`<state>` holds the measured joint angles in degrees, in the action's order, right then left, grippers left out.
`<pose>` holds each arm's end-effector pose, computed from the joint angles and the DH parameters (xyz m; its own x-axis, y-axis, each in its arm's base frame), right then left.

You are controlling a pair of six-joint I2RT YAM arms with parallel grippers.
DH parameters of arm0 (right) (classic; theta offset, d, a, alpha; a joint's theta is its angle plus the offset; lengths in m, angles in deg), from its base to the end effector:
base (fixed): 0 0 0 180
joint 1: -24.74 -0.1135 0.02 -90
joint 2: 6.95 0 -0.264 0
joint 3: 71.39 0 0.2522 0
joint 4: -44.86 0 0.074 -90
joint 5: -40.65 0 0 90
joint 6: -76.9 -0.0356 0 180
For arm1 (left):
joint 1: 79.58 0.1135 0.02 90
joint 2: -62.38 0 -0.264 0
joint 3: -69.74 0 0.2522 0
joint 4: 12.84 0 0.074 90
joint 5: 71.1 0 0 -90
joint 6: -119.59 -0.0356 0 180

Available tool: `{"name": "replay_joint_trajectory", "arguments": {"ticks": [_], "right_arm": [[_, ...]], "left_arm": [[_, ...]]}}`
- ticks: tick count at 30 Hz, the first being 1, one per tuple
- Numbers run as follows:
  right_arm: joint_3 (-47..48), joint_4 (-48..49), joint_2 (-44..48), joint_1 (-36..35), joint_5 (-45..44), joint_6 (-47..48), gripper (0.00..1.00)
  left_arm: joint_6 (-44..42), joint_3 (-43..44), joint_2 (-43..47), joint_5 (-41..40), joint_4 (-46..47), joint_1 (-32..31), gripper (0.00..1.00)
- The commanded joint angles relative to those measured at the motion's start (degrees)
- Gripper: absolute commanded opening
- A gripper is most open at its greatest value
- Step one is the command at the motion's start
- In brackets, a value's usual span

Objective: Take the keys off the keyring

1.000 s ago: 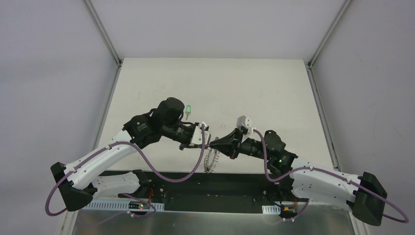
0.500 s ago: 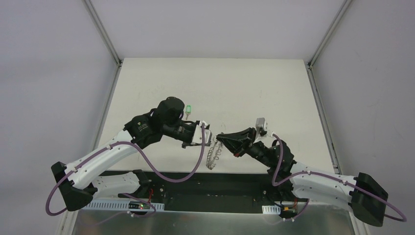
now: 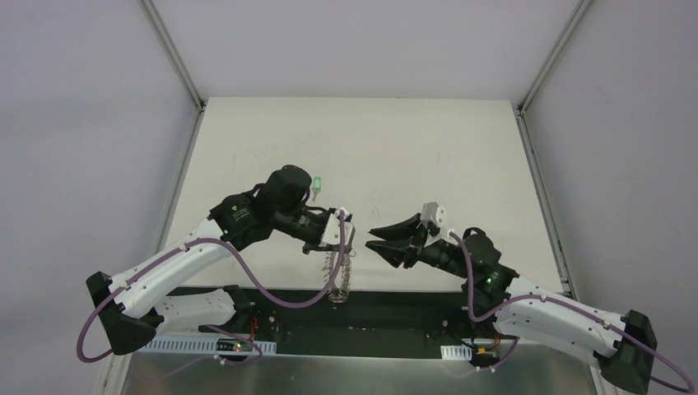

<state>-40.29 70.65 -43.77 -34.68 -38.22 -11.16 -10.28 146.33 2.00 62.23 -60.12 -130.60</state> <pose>0.0765 0.1429 0.2840 0.2062 0.2837 -0.9365 -0.9305 0.3529 -0.0980 0.1177 -0.1843 0.3619 0.3503 0.3083 -0.8844 0.9259 -0.2567 0.2773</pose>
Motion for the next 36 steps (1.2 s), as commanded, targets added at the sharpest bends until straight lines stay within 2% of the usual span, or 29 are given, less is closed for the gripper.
{"name": "replay_joint_trajectory", "arguments": {"ticks": [1, 5, 10, 26, 36], "right_arm": [[10.39, -21.69, 1.41, 0.10, 8.80, 16.08, 0.38], [16.25, -30.64, -0.94, 0.13, 12.73, 21.65, 0.38], [21.56, -35.08, -5.27, 0.10, 14.84, 22.70, 0.39], [21.60, -24.51, -13.05, 0.09, 18.80, 15.08, 0.38], [21.92, -23.77, -14.41, -0.90, 17.48, 12.27, 0.36]], "left_arm": [[-0.38, 0.20, 0.82, 4.13, 0.65, -0.40, 0.00], [-0.43, 0.16, 0.95, 4.60, 0.65, -0.37, 0.00], [-0.56, 0.10, 0.86, 4.65, 0.64, -0.30, 0.00], [-0.44, 0.11, 0.93, 3.98, 0.64, -0.40, 0.00], [-0.30, 0.23, 1.19, 3.11, 0.65, -0.39, 0.00]]}}
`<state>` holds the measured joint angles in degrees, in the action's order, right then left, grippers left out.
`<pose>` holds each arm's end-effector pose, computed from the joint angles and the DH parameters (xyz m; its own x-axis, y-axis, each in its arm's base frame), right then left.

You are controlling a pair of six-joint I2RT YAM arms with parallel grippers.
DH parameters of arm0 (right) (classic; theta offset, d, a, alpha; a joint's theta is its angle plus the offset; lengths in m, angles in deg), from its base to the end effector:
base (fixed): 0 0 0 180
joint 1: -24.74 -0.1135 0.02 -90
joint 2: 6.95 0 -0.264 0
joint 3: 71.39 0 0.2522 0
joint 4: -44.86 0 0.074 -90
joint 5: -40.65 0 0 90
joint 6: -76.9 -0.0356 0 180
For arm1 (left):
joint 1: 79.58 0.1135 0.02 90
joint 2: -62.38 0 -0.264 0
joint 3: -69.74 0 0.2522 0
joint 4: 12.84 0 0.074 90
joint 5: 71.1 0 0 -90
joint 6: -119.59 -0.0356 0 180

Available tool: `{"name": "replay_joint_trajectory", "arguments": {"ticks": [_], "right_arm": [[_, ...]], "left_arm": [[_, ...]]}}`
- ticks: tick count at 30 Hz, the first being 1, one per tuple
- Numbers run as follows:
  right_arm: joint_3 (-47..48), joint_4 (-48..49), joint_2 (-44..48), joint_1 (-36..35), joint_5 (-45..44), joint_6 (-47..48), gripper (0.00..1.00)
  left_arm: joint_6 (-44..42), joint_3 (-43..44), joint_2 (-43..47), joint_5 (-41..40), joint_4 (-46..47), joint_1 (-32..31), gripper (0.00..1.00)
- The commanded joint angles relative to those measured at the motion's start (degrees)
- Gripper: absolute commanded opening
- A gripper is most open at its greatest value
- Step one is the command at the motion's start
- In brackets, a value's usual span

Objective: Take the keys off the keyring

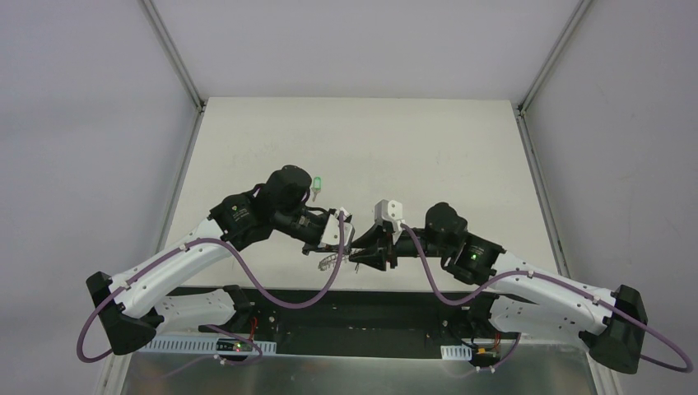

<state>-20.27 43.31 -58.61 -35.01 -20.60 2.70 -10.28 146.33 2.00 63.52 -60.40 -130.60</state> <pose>0.0928 0.1931 0.3144 0.2545 -0.0375 -0.9664 -0.9667 0.0169 -0.2552 0.1168 -0.1841 0.3617 0.3454 0.2985 -0.8897 0.9241 -0.2735 0.2670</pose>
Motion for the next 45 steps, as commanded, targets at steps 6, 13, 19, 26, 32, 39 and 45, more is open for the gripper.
{"name": "replay_joint_trajectory", "arguments": {"ticks": [6, 13, 19, 26, 32, 39, 45], "right_arm": [[1.65, 0.60, 1.89, -0.64, -4.44, -1.48, 0.30], [0.48, -3.17, 6.64, -0.67, -7.87, 0.20, 0.30], [1.13, -2.82, 5.98, -0.67, -4.87, -0.65, 0.33], [2.41, -1.42, 3.28, -1.36, -3.93, -2.29, 0.38], [1.93, -1.25, 3.47, -3.29, -9.44, -4.41, 0.39], [-2.17, 0.09, 8.33, -4.02, -18.72, -7.04, 0.43], [-8.29, 5.91, 12.10, -4.28, -22.00, -7.30, 0.44]], "left_arm": [[-0.36, 0.22, 1.47, 1.75, 0.91, -0.38, 0.00], [-0.43, 0.18, 1.51, 1.74, 0.89, -0.36, 0.00], [-0.41, 0.21, 1.49, 1.77, 0.93, -0.34, 0.00], [-0.40, 0.24, 1.40, 1.54, 0.93, -0.40, 0.00], [0.07, 0.40, 1.22, 0.62, 1.01, -0.36, 0.00], [6.55, 2.59, -1.48, -6.03, 1.81, -0.32, 0.00], [7.53, 2.99, -2.23, -8.51, 1.92, -0.33, 0.00]]}}
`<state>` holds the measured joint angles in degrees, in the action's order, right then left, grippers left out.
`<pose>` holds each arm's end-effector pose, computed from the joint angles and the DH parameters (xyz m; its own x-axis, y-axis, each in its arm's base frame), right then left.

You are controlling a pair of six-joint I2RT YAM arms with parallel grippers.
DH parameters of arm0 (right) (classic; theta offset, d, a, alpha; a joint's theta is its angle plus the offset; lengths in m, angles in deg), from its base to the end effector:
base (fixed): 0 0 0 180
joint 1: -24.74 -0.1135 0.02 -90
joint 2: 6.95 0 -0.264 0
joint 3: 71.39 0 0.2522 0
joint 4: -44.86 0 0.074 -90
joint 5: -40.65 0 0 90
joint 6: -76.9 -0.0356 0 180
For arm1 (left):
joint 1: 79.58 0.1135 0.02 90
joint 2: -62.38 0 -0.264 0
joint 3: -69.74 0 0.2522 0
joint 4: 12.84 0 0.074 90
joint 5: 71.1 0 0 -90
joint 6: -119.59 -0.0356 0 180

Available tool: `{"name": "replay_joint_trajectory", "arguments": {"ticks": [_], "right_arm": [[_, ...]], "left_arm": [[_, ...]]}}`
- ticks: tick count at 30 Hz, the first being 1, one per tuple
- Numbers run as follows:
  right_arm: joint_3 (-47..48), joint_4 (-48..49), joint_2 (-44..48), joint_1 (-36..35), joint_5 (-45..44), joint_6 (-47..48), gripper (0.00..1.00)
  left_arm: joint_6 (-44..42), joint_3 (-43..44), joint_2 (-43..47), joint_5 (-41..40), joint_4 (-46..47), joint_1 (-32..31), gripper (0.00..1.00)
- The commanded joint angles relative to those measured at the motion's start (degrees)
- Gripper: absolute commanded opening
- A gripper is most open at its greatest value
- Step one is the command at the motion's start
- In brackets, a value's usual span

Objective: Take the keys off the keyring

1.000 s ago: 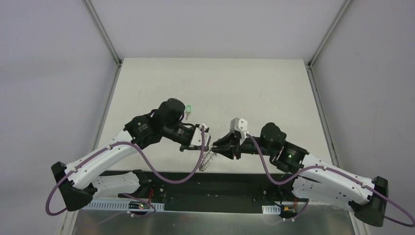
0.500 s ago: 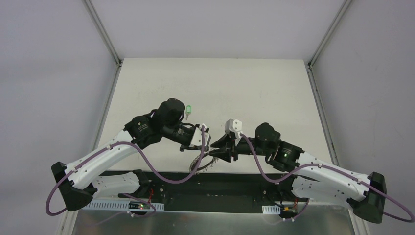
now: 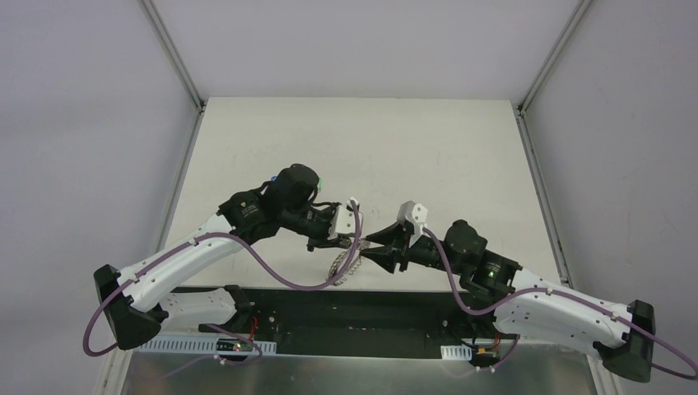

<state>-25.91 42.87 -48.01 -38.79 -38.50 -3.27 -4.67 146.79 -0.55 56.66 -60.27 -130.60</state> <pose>0.0748 0.1652 0.3110 0.1830 -0.0086 -0.9831 -0.9456 0.2719 -0.1784 0.1276 -0.1924 0.3540 0.2417 0.4088 -0.8800 0.9685 -0.1581 0.1925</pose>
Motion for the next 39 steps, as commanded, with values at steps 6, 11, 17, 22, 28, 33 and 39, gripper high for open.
{"name": "replay_joint_trajectory", "arguments": {"ticks": [6, 11, 17, 22, 28, 33, 39], "right_arm": [[-8.18, 17.57, 0.68, -1.70, -5.78, -0.55, 0.43], [-8.41, 21.58, -3.32, -3.55, -6.76, 1.30, 0.44], [-6.11, 22.64, -7.62, -6.71, -8.33, 4.69, 0.44], [-4.44, 23.06, -9.65, -7.77, -10.36, 5.73, 0.44], [-3.89, 25.92, -11.28, -8.21, -13.47, 5.89, 0.43], [-4.14, 27.18, -10.97, -8.42, -17.84, 5.65, 0.36], [-5.20, 28.12, -9.70, -8.33, -20.10, 5.49, 0.08]], "left_arm": [[2.27, 2.34, 0.18, -2.57, 2.24, -0.38, 0.00], [2.23, 2.03, 0.05, -2.97, 2.69, -0.35, 0.00], [2.65, 1.97, -0.30, -2.93, 3.06, -0.34, 0.00], [2.58, 1.86, -0.09, -2.30, 3.12, -0.33, 0.00], [2.20, 1.59, 0.35, -1.12, 3.35, -0.33, 0.00], [1.89, 1.34, 0.66, -1.00, 3.43, -0.38, 0.00], [1.70, 1.22, 0.81, -0.67, 3.52, -0.32, 0.00]]}}
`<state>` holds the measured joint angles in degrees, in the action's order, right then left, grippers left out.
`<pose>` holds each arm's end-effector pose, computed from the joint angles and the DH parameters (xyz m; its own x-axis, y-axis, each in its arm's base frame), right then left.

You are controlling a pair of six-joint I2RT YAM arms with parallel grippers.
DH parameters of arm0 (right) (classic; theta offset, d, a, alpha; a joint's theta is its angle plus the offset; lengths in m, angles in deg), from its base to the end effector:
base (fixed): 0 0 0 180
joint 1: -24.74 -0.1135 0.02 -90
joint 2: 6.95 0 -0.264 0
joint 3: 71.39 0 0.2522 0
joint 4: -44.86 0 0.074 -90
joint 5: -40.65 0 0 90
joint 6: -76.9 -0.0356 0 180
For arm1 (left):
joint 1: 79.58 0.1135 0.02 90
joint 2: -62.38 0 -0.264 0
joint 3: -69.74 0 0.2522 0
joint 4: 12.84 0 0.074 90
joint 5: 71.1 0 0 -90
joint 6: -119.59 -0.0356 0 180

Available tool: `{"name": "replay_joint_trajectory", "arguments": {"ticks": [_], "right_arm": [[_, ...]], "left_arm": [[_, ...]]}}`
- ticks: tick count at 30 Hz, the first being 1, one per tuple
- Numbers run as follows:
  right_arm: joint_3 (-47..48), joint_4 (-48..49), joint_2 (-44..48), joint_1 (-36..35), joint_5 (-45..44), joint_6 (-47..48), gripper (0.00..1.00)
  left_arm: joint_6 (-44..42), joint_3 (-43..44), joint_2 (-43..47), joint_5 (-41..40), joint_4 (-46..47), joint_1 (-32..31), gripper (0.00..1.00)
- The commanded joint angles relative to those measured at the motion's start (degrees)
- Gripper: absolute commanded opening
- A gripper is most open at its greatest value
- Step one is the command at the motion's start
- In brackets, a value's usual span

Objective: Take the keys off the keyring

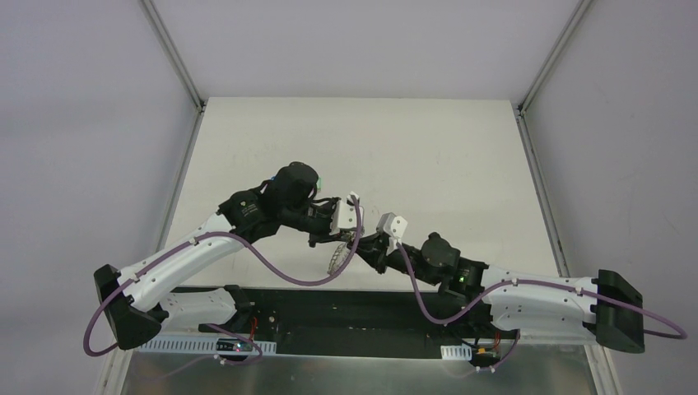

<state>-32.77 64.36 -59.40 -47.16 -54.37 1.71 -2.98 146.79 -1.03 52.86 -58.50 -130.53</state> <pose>0.0691 0.2014 0.2733 0.2648 -0.0095 -0.9643 -0.8814 0.4032 -0.2460 0.1324 -0.1948 0.3542 0.2259 0.4303 -0.8740 0.9741 -0.0913 0.2068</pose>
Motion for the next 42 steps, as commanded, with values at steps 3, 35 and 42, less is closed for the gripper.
{"name": "replay_joint_trajectory", "arguments": {"ticks": [3, 35, 42], "right_arm": [[1.01, 6.10, 2.78, 0.05, -4.83, 0.57, 0.00], [-14.87, 44.32, 10.64, 0.03, -10.68, -0.04, 0.00], [-11.03, 22.86, 14.85, 0.00, -20.18, 0.11, 0.00]], "left_arm": [[-0.09, 1.22, 1.58, 3.42, 1.73, -0.40, 0.00], [2.31, 0.92, -2.91, -0.12, 1.88, -0.39, 0.00], [8.18, 2.68, -5.45, -12.90, 2.35, 1.66, 0.00]]}}
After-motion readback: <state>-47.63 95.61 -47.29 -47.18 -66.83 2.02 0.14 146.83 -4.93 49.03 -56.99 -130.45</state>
